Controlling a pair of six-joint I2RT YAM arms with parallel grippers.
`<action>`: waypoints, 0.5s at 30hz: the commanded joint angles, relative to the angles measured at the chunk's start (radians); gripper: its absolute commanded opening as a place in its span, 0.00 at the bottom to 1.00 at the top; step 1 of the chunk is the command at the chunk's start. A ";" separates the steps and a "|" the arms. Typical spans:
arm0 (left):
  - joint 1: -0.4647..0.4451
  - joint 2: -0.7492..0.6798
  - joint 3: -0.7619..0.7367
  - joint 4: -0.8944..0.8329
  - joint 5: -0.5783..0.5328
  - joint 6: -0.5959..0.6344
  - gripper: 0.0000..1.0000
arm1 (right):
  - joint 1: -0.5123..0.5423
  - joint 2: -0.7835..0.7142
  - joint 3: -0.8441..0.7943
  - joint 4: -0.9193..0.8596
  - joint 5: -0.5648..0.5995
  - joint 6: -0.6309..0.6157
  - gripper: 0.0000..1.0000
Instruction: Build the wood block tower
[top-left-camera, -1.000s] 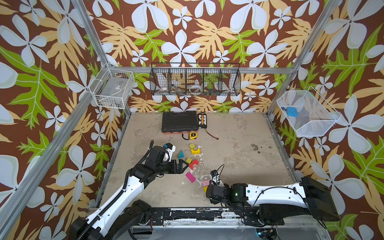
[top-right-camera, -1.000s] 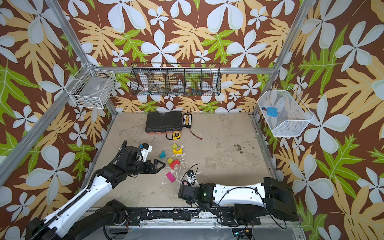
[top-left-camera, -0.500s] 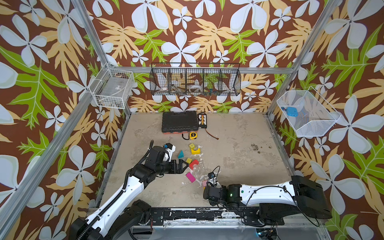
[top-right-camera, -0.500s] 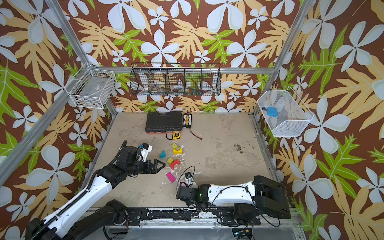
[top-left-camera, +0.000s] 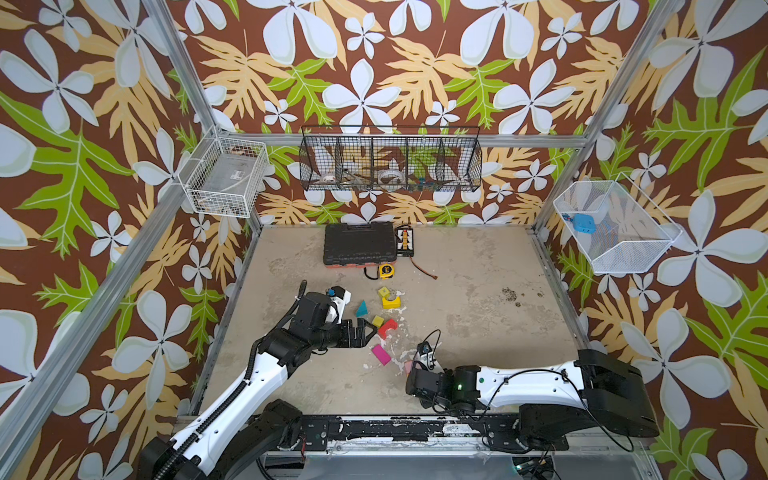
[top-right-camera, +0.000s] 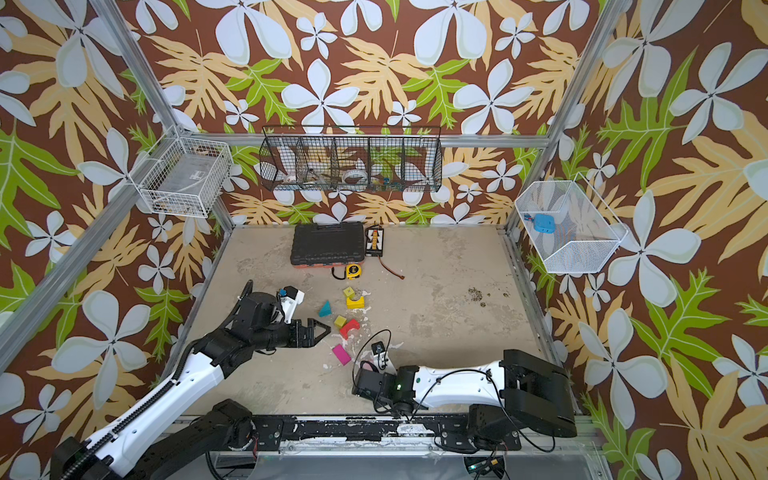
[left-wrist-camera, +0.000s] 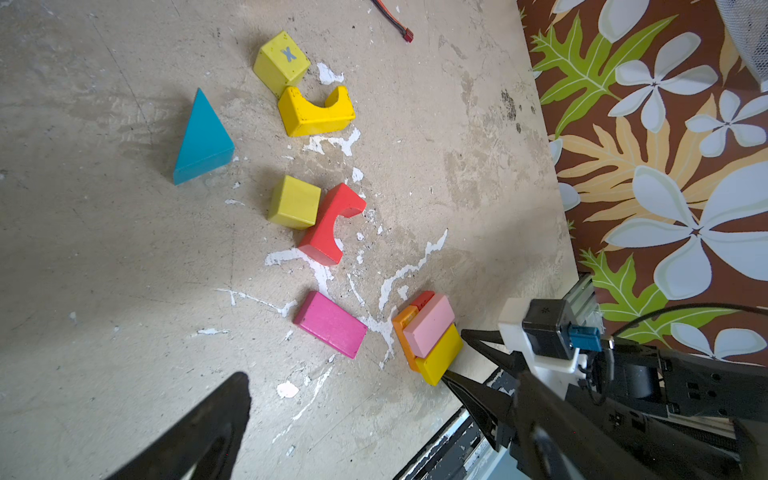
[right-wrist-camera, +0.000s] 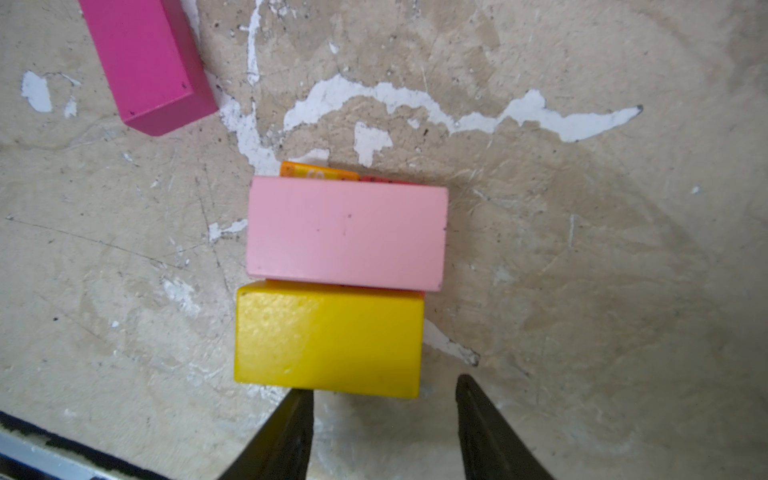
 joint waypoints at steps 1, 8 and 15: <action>0.001 -0.003 -0.002 0.010 -0.001 0.005 1.00 | -0.006 0.001 -0.005 0.001 0.018 -0.005 0.55; 0.001 -0.003 -0.002 0.009 -0.001 0.006 1.00 | -0.013 0.001 -0.003 0.009 0.016 -0.005 0.56; 0.001 -0.005 -0.002 0.009 -0.001 0.006 1.00 | -0.019 0.007 -0.002 0.007 0.016 -0.005 0.56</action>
